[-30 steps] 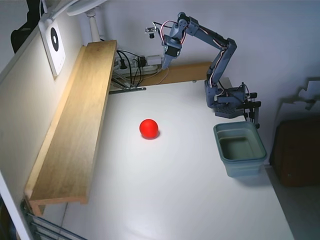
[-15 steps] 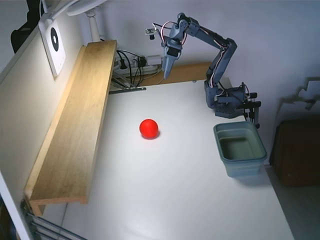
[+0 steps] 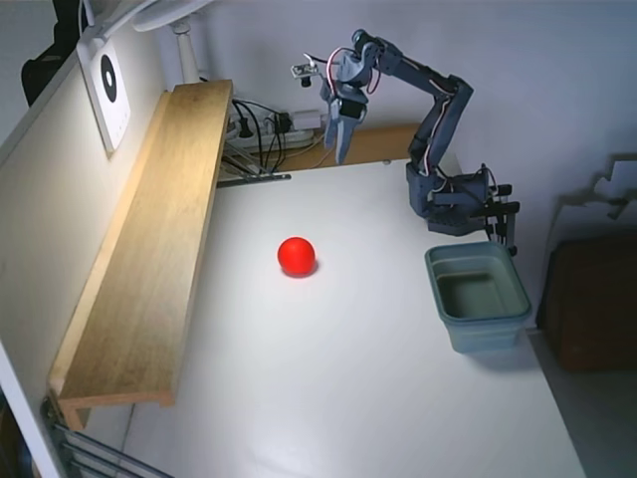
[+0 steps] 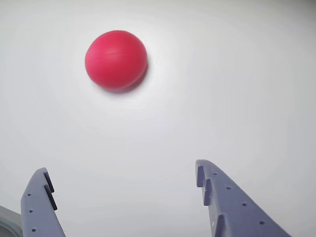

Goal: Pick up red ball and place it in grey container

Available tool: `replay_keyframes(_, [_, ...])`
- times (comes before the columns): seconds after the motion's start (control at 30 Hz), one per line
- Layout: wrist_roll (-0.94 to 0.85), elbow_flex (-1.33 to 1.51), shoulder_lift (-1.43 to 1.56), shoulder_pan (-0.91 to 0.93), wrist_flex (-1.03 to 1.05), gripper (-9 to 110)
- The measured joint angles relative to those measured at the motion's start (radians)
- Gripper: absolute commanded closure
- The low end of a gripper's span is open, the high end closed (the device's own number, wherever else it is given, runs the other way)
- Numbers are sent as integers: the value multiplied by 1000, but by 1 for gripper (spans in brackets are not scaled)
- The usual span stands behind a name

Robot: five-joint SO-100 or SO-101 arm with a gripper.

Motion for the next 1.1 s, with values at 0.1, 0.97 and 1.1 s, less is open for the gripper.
replay_keyframes(0.1, [0,0,0,-8,0,63])
replay_keyframes(0.97, [0,-34,-91,-9,0,63])
replay_keyframes(1.1, [0,-63,-129,-11,-11,63])
